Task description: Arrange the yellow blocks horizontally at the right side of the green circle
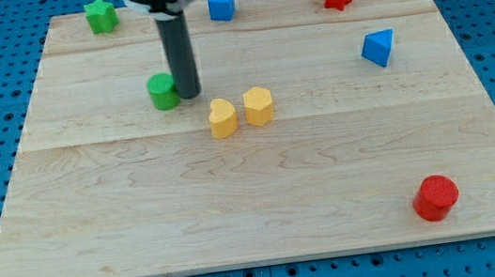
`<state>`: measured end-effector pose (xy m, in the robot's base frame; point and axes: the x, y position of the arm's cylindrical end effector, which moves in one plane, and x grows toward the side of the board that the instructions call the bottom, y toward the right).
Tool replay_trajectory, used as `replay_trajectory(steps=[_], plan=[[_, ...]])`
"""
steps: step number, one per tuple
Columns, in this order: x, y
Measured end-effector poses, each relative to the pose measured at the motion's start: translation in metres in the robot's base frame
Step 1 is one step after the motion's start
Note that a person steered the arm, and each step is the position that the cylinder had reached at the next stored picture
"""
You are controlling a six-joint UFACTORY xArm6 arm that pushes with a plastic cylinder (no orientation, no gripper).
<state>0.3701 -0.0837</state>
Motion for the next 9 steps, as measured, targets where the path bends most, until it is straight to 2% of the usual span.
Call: replay_trajectory(steps=[1, 2, 3, 4, 5, 6, 9], plan=[[-0.004, -0.04], [0.012, -0.108], [0.046, -0.078], [0.074, 0.02], [0.075, 0.053], [0.049, 0.102], [-0.015, 0.188]])
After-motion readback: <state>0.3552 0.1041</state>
